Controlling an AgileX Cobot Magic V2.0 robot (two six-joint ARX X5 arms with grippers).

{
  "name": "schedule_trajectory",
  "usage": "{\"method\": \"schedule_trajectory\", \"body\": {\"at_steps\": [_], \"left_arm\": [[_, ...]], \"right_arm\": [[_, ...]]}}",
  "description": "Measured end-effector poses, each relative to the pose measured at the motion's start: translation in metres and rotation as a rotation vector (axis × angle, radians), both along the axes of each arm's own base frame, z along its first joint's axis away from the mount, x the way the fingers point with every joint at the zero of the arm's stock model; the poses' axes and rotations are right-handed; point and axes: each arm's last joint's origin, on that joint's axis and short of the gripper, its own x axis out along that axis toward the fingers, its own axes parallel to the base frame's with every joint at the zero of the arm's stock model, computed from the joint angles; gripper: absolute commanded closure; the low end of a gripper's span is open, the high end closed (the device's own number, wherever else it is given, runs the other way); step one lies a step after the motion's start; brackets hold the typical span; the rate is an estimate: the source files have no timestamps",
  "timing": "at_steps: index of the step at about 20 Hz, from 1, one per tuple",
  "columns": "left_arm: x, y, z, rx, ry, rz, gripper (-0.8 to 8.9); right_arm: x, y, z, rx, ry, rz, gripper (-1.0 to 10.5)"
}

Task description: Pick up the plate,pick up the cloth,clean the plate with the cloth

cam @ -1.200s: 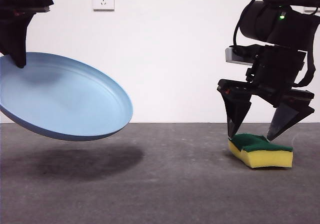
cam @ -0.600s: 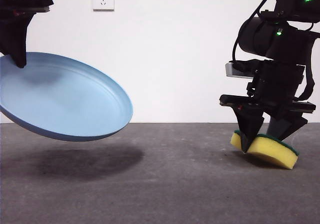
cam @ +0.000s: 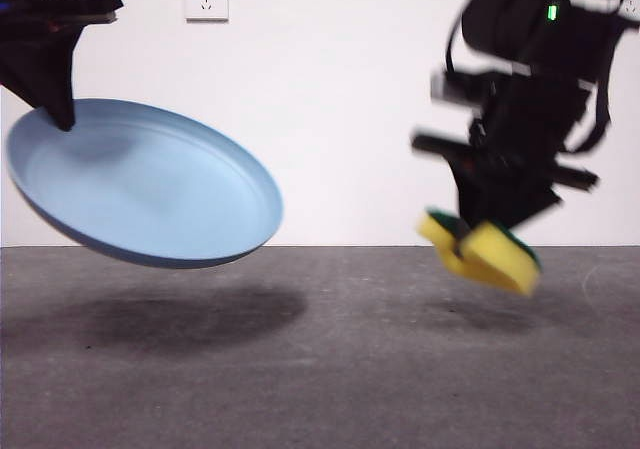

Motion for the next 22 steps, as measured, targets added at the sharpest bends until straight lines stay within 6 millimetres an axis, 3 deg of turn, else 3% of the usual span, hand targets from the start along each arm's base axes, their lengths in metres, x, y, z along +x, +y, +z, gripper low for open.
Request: {"method": "schedule_trajectory", "body": {"at_steps": [6, 11, 14, 22], "left_arm": [[0.000, -0.008, 0.002, -0.152, 0.018, -0.083, 8.22], [-0.003, -0.013, 0.000, -0.169, 0.042, -0.097, 8.22], [-0.009, -0.029, 0.000, -0.227, 0.072, -0.184, 8.22], [-0.016, -0.043, 0.000, -0.228, 0.087, -0.203, 8.22]], "right_arm": [[-0.031, 0.042, 0.047, 0.230, -0.160, 0.146, 9.6], [-0.048, 0.072, 0.053, 0.256, -0.230, 0.191, 9.6], [-0.060, 0.094, 0.061, 0.294, -0.326, 0.227, 9.6], [-0.063, 0.099, 0.063, 0.299, -0.349, 0.231, 9.6]]}}
